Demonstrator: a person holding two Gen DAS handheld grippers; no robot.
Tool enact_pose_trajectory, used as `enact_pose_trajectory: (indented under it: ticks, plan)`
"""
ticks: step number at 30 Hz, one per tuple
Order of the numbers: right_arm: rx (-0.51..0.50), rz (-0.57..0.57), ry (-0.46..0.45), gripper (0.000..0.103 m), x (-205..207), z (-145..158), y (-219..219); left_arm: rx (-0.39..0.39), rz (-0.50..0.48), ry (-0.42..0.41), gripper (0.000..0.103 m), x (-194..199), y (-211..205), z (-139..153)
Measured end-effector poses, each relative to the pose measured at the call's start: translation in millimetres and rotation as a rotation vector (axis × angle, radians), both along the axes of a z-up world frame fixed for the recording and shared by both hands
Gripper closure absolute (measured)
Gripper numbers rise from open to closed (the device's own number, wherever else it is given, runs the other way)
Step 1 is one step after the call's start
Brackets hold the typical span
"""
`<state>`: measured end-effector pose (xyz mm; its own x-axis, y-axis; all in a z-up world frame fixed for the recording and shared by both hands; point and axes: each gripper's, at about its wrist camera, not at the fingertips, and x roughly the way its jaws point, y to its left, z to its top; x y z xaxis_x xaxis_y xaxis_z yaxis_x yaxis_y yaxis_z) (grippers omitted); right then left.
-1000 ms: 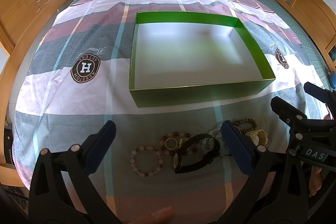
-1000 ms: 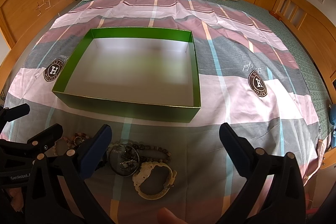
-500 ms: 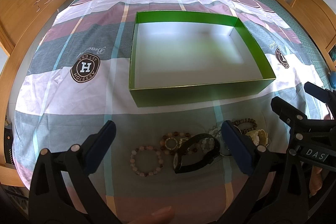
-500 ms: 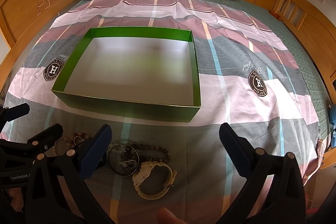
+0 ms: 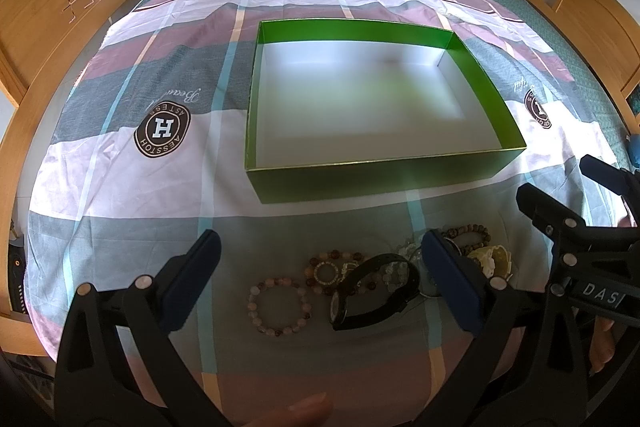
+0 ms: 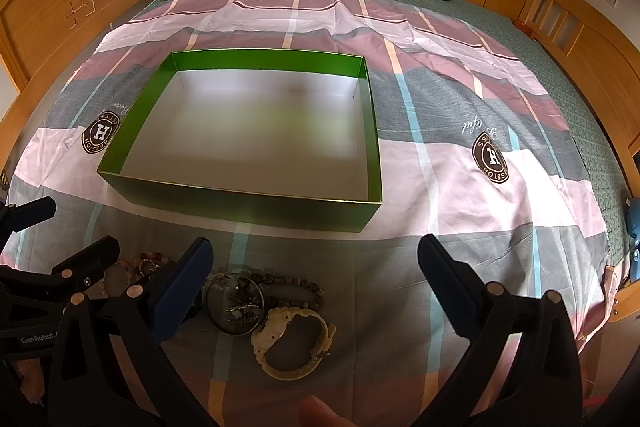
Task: Organize jewelry
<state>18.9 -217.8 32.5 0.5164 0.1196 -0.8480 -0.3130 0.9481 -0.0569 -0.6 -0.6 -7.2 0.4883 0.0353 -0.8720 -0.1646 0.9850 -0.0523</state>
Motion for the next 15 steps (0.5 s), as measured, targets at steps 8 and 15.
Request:
enact_pose_trajectory:
  ticks: [8,15]
  plan:
    - [-0.025,-0.028,-0.001,0.001,3.8,-3.4,-6.6,0.000,0.001,0.000,0.002,0.1,0.0,-0.1]
    - [-0.056,-0.039,-0.005,0.001,5.3,-2.9,-8.5,-0.014,0.012,-0.004,0.002,-2.5,4.9,-4.2]
